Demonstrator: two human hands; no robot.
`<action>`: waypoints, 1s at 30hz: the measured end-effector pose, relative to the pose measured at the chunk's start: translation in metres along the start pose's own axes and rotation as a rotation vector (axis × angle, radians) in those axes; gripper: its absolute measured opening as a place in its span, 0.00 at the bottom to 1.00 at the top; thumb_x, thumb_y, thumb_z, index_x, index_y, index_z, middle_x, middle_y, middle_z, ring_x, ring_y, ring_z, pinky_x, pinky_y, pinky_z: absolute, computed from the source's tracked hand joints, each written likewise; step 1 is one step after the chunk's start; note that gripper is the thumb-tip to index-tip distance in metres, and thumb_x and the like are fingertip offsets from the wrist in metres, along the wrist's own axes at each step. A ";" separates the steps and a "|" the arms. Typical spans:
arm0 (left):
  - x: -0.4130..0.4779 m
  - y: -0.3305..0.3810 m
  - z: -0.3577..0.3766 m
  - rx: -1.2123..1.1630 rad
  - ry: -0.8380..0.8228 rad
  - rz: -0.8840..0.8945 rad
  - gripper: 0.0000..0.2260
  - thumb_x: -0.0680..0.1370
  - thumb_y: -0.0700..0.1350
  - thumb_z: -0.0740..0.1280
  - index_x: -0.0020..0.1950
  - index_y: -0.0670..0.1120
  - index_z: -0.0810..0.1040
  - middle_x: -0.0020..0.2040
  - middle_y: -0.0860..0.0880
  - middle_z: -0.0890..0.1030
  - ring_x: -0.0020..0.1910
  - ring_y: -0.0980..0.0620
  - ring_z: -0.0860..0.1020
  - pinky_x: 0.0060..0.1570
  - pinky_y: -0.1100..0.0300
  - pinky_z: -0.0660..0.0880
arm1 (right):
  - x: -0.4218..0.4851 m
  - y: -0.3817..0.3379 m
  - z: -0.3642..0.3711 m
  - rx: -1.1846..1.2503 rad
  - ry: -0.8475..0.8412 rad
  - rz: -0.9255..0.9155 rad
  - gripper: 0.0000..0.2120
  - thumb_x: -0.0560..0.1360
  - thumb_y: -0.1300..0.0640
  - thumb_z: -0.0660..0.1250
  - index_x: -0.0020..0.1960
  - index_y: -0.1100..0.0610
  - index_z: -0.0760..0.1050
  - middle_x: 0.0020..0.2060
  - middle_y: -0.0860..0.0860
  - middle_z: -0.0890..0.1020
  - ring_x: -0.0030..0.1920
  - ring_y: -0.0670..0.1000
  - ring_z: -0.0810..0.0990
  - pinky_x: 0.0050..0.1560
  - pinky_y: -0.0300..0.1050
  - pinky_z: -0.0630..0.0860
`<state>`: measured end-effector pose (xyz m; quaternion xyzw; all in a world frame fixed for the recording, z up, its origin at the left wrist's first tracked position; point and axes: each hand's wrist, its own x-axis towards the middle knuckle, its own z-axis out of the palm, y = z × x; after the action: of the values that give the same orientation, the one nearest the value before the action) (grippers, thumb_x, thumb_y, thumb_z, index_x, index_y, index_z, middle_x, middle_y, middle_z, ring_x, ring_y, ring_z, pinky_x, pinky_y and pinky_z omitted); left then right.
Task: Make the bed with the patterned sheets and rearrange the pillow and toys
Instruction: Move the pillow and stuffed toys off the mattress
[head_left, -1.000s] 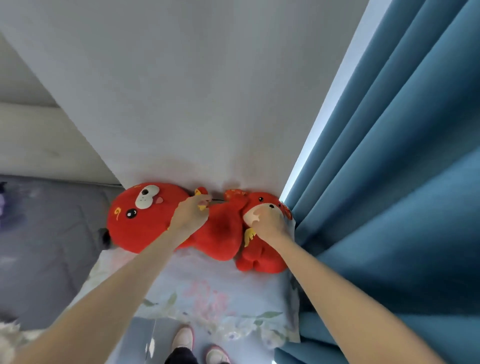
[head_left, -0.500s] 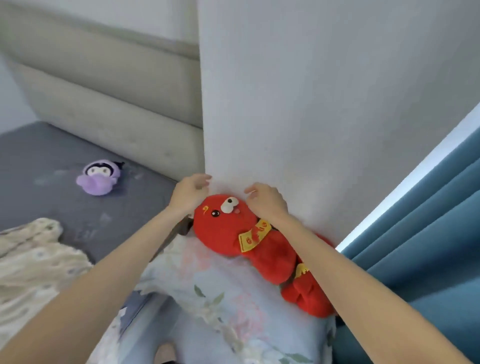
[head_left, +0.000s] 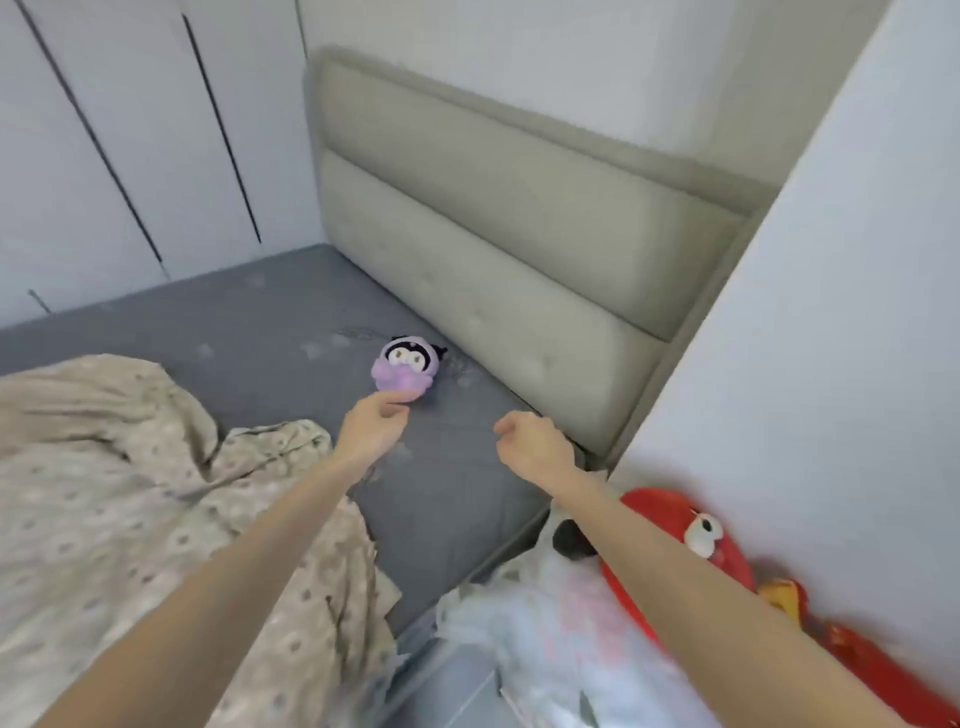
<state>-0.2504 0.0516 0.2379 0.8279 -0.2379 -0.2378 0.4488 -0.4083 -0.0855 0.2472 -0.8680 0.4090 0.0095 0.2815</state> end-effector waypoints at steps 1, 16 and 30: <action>0.009 -0.007 -0.013 -0.013 0.010 -0.018 0.13 0.77 0.38 0.63 0.54 0.55 0.78 0.56 0.45 0.81 0.57 0.44 0.78 0.57 0.51 0.74 | 0.013 -0.013 0.008 -0.006 -0.009 0.006 0.20 0.75 0.60 0.58 0.63 0.47 0.75 0.63 0.52 0.76 0.62 0.57 0.75 0.58 0.46 0.72; 0.181 -0.082 -0.067 -0.091 0.022 -0.249 0.15 0.78 0.38 0.61 0.65 0.45 0.75 0.60 0.44 0.79 0.53 0.45 0.79 0.52 0.56 0.73 | 0.217 -0.079 0.105 -0.021 -0.298 0.015 0.24 0.75 0.58 0.60 0.71 0.52 0.65 0.66 0.52 0.72 0.63 0.53 0.73 0.51 0.43 0.69; 0.385 -0.195 0.012 -0.232 0.018 -0.572 0.12 0.79 0.40 0.64 0.61 0.47 0.77 0.58 0.45 0.79 0.38 0.52 0.78 0.50 0.56 0.73 | 0.481 -0.069 0.239 -0.022 -0.485 0.201 0.30 0.77 0.54 0.61 0.75 0.46 0.54 0.68 0.61 0.62 0.63 0.65 0.70 0.64 0.56 0.71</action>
<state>0.0753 -0.0950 -0.0045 0.8066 0.0376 -0.3729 0.4571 0.0123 -0.2709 -0.0393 -0.7984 0.4138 0.2496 0.3593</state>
